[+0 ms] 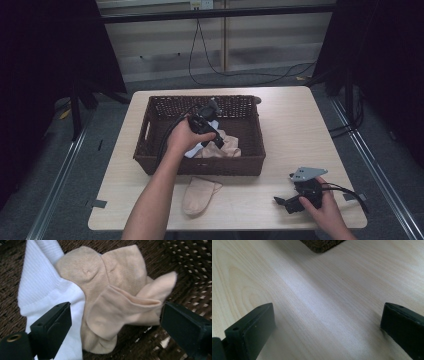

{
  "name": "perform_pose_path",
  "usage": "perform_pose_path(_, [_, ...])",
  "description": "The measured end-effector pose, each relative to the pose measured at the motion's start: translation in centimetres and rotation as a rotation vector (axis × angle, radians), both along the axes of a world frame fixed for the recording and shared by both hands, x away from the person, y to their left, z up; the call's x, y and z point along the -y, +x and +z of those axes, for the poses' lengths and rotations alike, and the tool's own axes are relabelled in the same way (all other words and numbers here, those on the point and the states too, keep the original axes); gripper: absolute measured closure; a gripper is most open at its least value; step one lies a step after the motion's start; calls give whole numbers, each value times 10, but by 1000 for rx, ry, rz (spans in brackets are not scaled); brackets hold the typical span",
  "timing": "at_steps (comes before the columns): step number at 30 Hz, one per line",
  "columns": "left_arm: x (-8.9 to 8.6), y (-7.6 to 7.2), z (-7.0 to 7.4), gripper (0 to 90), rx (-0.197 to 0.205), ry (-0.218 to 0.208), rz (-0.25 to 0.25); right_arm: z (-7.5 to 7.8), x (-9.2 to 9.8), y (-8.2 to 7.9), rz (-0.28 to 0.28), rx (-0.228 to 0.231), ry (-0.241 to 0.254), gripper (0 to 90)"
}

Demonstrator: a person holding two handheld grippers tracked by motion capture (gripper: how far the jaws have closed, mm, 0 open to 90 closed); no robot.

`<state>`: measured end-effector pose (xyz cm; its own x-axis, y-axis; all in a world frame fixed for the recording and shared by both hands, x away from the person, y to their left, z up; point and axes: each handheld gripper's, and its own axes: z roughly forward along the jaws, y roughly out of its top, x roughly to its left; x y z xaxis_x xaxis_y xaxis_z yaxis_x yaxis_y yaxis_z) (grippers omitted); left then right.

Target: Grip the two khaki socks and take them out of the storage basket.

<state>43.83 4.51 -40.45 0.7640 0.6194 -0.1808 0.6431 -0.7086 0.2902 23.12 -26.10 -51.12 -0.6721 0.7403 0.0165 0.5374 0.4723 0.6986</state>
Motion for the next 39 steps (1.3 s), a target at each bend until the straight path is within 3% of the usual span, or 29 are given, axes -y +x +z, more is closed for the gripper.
perform_pose_path(5, [4, 4, -10, 127, -30, -7, -8, 0, 0, 0, -1, -7, 2, 0])
perform_pose_path(7, [5, 5, -16, 131, -30, -17, 15, 0, 0, 0, -1, -7, 3, 0])
perform_pose_path(10, [7, 5, -20, 131, -40, 1, -5, 0, 0, -1, -3, -10, 2, 0])
perform_pose_path(17, [12, 4, -24, 176, -37, -1, -31, 0, 0, 0, -1, -11, 6, 0])
perform_pose_path(22, [11, 3, -30, 419, -70, -7, -64, 0, 0, 0, -1, -8, 2, 0])
perform_pose_path(26, [9, 2, -27, 776, -78, -8, -71, 0, 0, 0, -1, -7, 2, 0])
perform_pose_path(28, [4, 1, -19, 866, -57, -11, -75, 0, 0, 0, 0, -8, 5, 0])
perform_pose_path(39, [-22, 2, 17, 900, -67, -32, -29, 0, 0, 0, 1, -7, 5, 0])
